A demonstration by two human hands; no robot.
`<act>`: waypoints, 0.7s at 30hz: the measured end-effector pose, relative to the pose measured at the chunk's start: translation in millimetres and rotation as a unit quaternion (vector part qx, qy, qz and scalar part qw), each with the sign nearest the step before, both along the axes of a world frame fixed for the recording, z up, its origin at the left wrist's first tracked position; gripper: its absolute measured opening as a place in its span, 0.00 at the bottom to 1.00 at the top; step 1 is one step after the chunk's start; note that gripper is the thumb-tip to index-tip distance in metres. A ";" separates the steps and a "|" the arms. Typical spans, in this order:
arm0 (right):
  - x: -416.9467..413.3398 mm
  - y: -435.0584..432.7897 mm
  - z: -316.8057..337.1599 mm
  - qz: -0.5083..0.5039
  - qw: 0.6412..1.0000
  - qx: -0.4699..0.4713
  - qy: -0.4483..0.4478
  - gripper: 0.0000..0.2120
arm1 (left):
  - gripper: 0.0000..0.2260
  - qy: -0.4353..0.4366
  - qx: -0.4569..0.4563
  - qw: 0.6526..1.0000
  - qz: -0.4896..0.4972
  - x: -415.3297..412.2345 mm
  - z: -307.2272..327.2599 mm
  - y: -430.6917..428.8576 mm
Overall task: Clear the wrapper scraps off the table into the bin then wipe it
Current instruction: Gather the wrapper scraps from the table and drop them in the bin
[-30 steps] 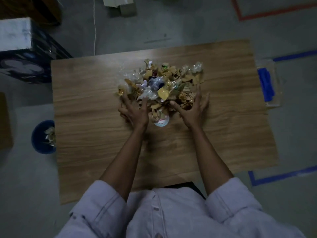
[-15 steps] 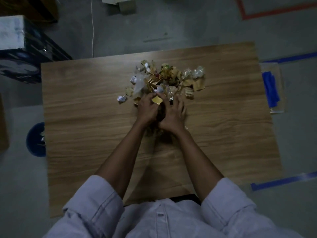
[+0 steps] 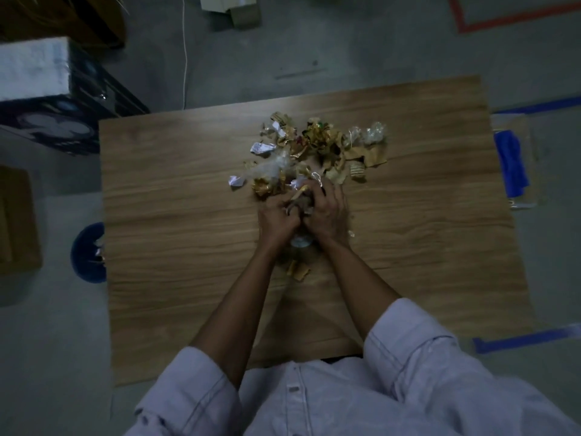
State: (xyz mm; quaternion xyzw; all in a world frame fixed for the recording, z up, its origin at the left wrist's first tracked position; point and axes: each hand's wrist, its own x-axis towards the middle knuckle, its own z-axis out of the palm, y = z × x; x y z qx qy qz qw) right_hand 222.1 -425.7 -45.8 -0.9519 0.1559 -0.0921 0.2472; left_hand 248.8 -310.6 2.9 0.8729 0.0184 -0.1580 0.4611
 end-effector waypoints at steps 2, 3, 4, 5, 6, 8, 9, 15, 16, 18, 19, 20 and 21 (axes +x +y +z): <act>-4.1 -4.1 2.9 0.008 0.998 0.063 -0.002 0.24 | 0.12 0.000 -0.079 0.991 0.104 -16.8 4.6 -2.1; -6.7 -6.3 6.0 -0.003 0.995 0.104 0.000 0.23 | 0.11 -0.003 -0.120 0.982 0.142 -24.8 5.2 -2.0; -9.7 -8.0 10.9 -0.024 0.989 0.147 0.001 0.21 | 0.11 -0.003 -0.154 0.973 0.170 -32.5 8.2 -1.9; -12.9 -9.3 13.9 -0.061 0.979 0.192 -0.009 0.19 | 0.11 0.003 -0.183 0.964 0.195 -37.8 8.9 -1.1; -15.3 -9.9 18.7 -0.106 0.965 0.240 -0.021 0.18 | 0.11 0.019 -0.212 0.952 0.222 -40.7 10.1 0.0; -18.0 -8.8 30.9 -0.178 0.921 0.343 -0.038 0.18 | 0.13 0.065 -0.261 0.925 0.269 -43.3 10.9 3.6; -19.8 -7.4 36.9 -0.186 0.902 0.387 -0.047 0.18 | 0.13 0.082 -0.277 0.913 0.287 -42.6 12.6 5.5; -47.7 -4.3 74.8 -0.089 0.909 0.404 -0.046 0.18 | 0.14 0.017 -0.321 0.913 0.249 -11.6 63.4 0.6; -52.1 -6.4 80.3 -0.051 0.928 0.368 -0.037 0.18 | 0.17 0.020 -0.329 0.915 0.233 -5.5 70.7 -3.0; -57.2 -12.7 90.5 0.023 0.949 0.313 -0.027 0.19 | 0.18 0.030 -0.343 0.917 0.203 2.7 78.1 -10.3; -58.3 -15.3 97.8 0.053 0.953 0.298 -0.027 0.20 | 0.17 0.030 -0.339 0.920 0.196 5.2 76.9 -13.0; -59.1 -17.0 106.8 0.078 0.954 0.290 -0.026 0.19 | 0.17 0.040 -0.334 0.920 0.199 5.2 77.8 -13.9; -59.7 -18.4 113.7 0.095 0.952 0.289 -0.023 0.17 | 0.16 0.056 -0.340 0.916 0.207 4.4 76.3 -15.0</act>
